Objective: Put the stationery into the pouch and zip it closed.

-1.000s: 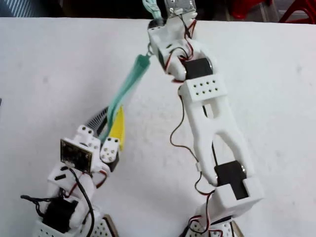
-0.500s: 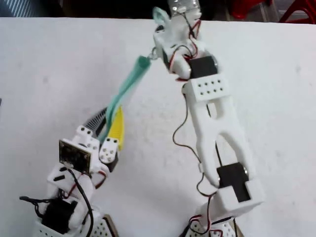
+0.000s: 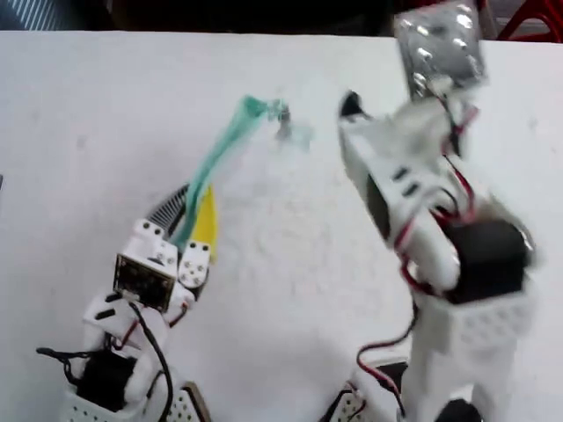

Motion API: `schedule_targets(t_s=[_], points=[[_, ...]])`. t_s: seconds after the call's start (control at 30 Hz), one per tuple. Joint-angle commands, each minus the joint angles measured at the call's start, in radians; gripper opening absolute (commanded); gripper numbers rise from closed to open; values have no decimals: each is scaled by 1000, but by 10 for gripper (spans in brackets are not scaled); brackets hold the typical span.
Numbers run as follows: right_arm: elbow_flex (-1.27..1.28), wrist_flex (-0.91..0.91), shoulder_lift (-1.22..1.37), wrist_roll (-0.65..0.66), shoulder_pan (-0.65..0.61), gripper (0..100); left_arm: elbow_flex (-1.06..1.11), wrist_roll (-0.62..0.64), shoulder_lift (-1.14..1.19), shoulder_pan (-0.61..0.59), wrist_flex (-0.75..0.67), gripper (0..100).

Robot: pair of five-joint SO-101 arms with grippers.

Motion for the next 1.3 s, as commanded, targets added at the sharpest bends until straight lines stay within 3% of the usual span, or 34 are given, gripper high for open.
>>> schedule_targets(t_s=[0.0,0.13,0.23,0.33,0.47,0.73,0.87,1.1,1.2,1.27], points=[[21,166,-117,-2,114,345,-40,-120,1,-97,-160,20],[215,200,-206,-2,242,320,-44,-221,122,-180,-370,20],[436,128,-286,-2,331,285,-149,-258,404,-189,-482,20],[681,-16,-381,-2,384,260,-374,-229,702,-191,-479,20],[984,-188,-536,-2,401,242,-595,-140,915,-180,-463,21],[1473,-473,-777,-8,397,205,-614,-181,1181,5,-497,22],[1525,-496,-814,-2,400,205,-594,-308,1342,97,-499,22],[1542,-498,-814,-2,404,207,-644,-313,1732,176,-666,53],[1564,-503,-814,-2,404,207,-674,-180,1787,186,-624,152],[1567,-503,-814,-2,404,207,-717,-72,1776,191,-480,200]])
